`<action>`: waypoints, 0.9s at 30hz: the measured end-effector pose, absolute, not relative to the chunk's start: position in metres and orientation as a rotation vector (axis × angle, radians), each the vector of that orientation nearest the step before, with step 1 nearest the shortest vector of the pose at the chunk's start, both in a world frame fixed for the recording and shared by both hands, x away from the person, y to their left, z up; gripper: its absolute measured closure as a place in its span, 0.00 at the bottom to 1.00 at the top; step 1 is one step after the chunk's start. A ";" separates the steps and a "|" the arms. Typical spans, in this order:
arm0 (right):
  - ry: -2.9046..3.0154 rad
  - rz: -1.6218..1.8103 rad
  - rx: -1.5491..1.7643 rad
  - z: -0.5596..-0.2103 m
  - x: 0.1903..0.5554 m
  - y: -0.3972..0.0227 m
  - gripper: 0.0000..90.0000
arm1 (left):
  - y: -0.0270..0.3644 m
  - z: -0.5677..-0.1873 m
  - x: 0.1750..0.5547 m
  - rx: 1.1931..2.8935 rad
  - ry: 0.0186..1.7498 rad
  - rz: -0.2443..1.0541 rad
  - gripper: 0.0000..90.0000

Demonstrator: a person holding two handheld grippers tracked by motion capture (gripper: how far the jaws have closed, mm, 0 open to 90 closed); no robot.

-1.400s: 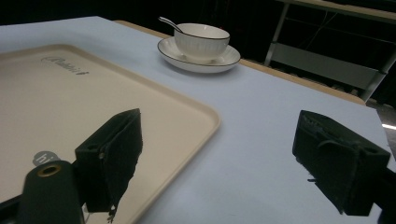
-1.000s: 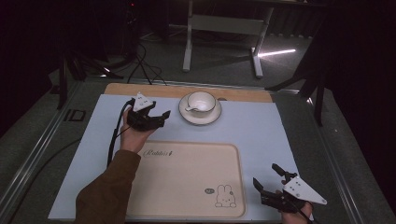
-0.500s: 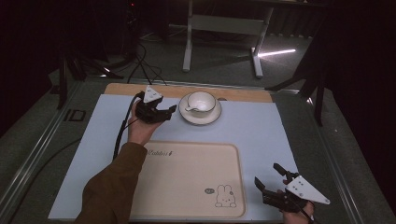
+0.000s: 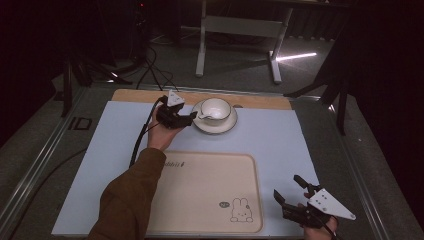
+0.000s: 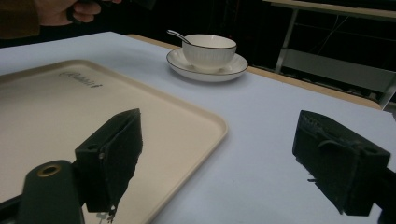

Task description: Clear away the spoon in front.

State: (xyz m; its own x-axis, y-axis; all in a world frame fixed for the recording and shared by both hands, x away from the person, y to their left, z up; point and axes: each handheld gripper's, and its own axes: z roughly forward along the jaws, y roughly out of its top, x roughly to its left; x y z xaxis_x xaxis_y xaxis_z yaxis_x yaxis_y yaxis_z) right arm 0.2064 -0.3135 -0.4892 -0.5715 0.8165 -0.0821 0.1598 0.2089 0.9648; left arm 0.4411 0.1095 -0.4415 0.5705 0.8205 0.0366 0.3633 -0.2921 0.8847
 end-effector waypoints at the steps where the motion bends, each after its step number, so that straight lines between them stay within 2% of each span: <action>1: 1.881 1.392 0.904 -0.489 0.206 -0.313 0.17 | 0.109 -0.442 0.441 1.885 0.959 0.626 0.41; 12: 1.870 1.406 0.906 -0.489 0.206 -0.316 0.17 | 0.085 -0.461 0.459 1.924 0.965 0.549 0.44; 17: 1.869 1.410 0.905 -0.488 0.206 -0.317 0.17 | 0.069 -0.470 0.467 1.979 0.967 0.552 0.47; 27: 1.866 1.417 0.905 -0.489 0.206 -0.317 0.17 | 0.063 -0.486 0.477 1.991 1.047 0.516 0.64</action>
State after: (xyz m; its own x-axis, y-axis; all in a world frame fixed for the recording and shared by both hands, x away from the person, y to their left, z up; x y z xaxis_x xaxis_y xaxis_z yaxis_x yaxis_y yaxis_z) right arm 0.2060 -0.3173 -0.4886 -0.5736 0.8162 -0.0695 0.1522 0.1896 0.9700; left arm 0.4772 0.0631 -0.4860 0.5723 0.8199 -0.0136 0.4889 -0.3278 0.8084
